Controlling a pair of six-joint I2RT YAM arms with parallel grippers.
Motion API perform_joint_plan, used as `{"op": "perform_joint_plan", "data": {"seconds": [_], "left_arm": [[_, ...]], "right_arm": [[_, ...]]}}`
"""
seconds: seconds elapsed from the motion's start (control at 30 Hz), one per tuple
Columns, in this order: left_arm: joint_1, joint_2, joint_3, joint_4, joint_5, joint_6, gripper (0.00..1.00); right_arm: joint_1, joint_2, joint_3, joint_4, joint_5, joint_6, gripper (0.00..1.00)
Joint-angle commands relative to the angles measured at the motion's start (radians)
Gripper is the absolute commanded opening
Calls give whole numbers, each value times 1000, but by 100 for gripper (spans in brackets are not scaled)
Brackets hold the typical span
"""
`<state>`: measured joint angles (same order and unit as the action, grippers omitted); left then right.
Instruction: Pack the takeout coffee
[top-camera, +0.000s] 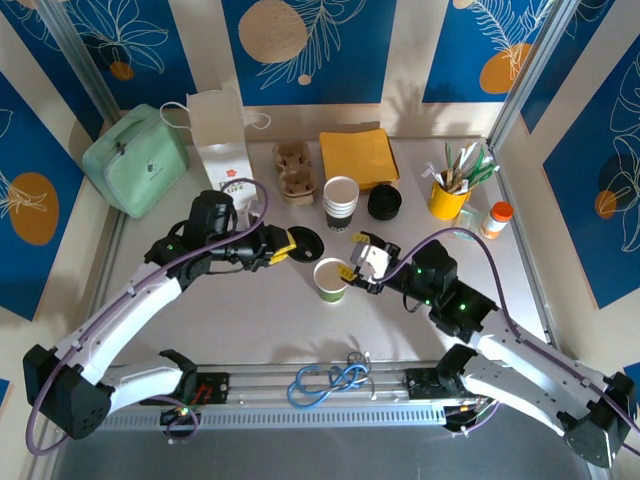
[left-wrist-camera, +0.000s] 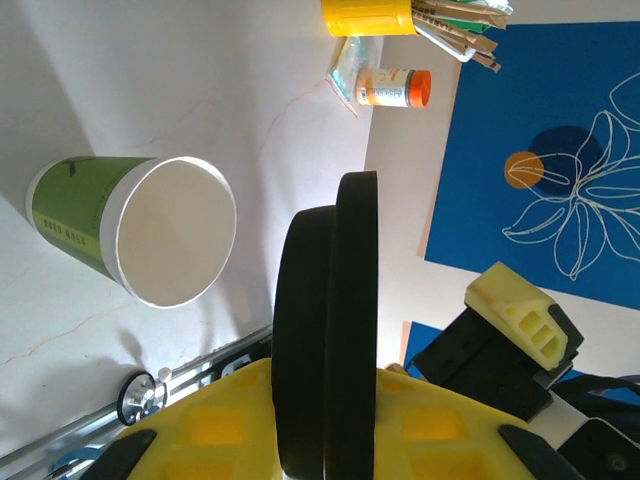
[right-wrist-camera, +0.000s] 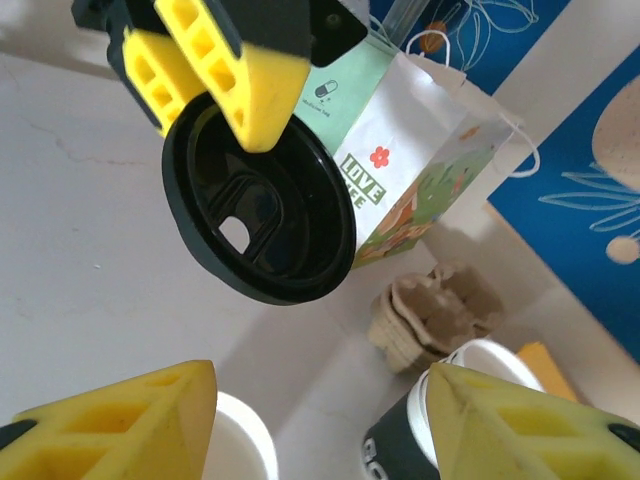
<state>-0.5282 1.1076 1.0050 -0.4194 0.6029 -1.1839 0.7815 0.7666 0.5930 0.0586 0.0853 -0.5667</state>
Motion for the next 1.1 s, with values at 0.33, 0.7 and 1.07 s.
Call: {"op": "perform_joint_plan", "data": {"seconds": [0.33, 0.7, 1.07], "left_arm": [[7, 0, -10, 39, 61, -48, 14], [5, 0, -14, 37, 56, -57, 13], [4, 7, -9, 45, 61, -63, 12]], "right_arm": [[115, 67, -19, 147, 120, -264, 54], [155, 165, 24, 202, 237, -309, 41], [158, 201, 55, 226, 247, -306, 31]]}}
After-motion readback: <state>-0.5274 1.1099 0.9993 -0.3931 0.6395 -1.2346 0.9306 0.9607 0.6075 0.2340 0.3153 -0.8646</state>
